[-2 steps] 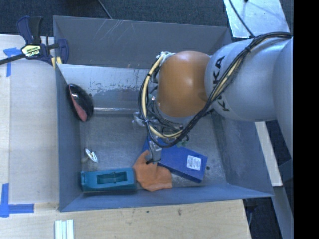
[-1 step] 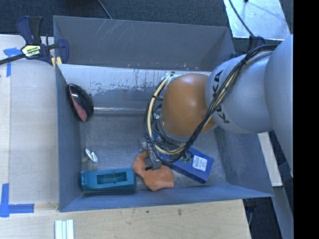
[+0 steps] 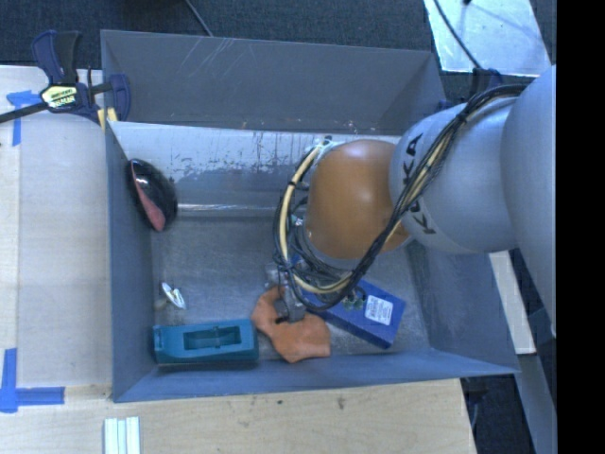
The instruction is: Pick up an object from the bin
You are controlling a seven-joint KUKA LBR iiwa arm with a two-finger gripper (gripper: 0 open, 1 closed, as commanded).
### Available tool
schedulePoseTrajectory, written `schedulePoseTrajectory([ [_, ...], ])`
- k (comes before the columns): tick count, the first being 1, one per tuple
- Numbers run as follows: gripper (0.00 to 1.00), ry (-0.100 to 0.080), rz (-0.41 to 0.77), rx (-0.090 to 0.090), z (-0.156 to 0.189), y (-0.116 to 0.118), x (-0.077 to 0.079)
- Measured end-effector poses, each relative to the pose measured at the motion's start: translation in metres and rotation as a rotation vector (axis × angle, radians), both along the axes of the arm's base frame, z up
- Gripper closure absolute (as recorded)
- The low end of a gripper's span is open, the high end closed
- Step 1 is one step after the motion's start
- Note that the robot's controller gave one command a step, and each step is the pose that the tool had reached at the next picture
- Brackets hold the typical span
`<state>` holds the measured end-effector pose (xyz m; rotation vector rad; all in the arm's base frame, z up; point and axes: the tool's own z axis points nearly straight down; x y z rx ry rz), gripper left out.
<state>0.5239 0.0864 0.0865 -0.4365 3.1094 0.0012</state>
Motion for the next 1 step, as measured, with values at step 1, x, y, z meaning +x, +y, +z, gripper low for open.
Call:
schedulePoseTrajectory([
  [1,1.0,-0.011,-0.031,0.0,0.1887,-0.0138,0.0192],
])
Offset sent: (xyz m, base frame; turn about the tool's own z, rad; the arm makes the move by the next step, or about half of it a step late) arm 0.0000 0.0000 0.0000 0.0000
